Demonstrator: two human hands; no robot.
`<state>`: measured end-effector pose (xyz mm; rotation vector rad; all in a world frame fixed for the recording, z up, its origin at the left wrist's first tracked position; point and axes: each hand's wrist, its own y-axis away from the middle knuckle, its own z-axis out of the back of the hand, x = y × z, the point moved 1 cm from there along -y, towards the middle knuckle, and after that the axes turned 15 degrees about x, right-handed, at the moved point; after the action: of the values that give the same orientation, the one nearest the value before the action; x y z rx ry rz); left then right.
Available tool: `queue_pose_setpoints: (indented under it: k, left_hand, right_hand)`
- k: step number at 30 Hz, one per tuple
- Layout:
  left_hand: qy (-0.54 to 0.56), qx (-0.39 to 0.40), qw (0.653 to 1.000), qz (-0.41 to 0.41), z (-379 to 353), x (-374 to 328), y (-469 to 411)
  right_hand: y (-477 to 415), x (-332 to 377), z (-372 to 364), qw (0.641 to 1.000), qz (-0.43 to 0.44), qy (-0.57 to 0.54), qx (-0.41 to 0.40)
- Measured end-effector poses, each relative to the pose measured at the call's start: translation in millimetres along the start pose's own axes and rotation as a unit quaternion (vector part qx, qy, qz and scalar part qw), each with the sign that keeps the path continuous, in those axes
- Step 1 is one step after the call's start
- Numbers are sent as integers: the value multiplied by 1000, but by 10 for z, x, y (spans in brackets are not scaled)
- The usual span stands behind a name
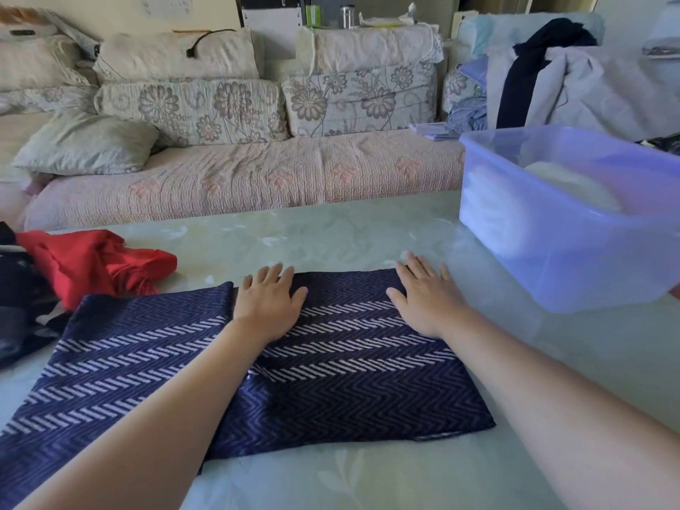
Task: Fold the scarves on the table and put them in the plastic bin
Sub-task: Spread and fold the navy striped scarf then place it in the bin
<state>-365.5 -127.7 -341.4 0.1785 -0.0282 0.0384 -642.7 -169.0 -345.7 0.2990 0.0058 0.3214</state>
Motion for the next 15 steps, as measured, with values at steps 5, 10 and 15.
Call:
queue_pose_setpoints:
  k: [5,10,15]
  left_hand:
    - [42,83,991,-93,-177,-146,179]
    - [17,135,991,8,-161,-21,260]
    - [-64,18,995,-78,229,-487,152]
  right_hand:
    - [109,-9,-63,994,101,-24,20]
    - [219,-203,-100,997,52,-33,43]
    - [477,-286,-82,998,7,-8,-54]
